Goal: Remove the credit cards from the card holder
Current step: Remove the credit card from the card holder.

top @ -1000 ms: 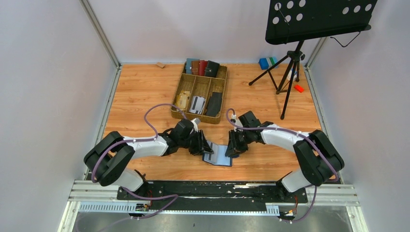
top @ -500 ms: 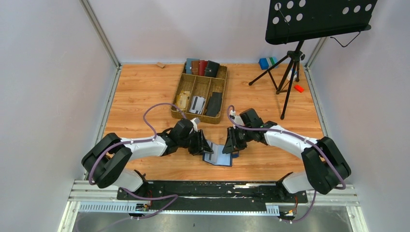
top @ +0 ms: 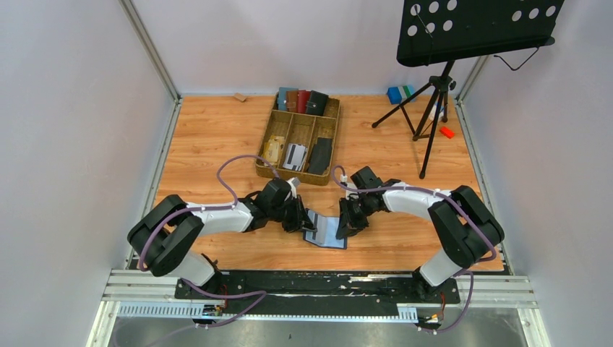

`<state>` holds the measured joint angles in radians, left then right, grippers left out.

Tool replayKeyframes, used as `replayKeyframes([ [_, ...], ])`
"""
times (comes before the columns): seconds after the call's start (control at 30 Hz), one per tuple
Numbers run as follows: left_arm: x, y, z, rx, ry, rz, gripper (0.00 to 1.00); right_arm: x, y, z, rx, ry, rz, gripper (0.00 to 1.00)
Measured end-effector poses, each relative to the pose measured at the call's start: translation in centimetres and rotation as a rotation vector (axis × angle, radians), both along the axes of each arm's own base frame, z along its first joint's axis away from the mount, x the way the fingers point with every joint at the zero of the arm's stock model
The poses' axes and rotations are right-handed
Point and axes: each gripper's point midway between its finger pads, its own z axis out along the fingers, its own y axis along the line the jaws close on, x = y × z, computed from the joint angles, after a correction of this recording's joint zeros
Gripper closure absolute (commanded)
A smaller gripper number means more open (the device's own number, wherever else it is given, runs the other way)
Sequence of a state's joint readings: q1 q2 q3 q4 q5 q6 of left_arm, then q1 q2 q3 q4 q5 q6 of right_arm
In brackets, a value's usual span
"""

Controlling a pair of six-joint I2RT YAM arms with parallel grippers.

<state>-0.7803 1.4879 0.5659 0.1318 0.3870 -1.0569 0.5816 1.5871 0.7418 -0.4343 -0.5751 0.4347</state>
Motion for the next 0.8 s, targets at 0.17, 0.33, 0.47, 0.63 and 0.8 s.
replayKeyframes([
  [0.17,0.0,0.0,0.0,-0.001,0.0,-0.001,1.0,0.0,0.0,0.1,-0.001,-0.002,0.0,0.92],
  [0.33,0.0,-0.1,0.6,-0.013,-0.009,-0.001,1.0,0.5,0.3,2.4,0.047,-0.078,0.002,0.9],
  [0.47,0.3,-0.4,2.1,-0.045,-0.029,0.003,1.0,1.6,0.8,5.8,0.121,-0.185,-0.003,0.89],
  [0.63,0.7,-0.9,4.7,-0.102,-0.072,0.014,1.0,2.6,1.1,9.0,0.195,-0.271,-0.02,0.88],
  [0.8,0.7,-0.6,6.9,-0.138,-0.109,0.029,1.0,2.9,1.1,11.2,0.247,-0.299,-0.032,0.87],
])
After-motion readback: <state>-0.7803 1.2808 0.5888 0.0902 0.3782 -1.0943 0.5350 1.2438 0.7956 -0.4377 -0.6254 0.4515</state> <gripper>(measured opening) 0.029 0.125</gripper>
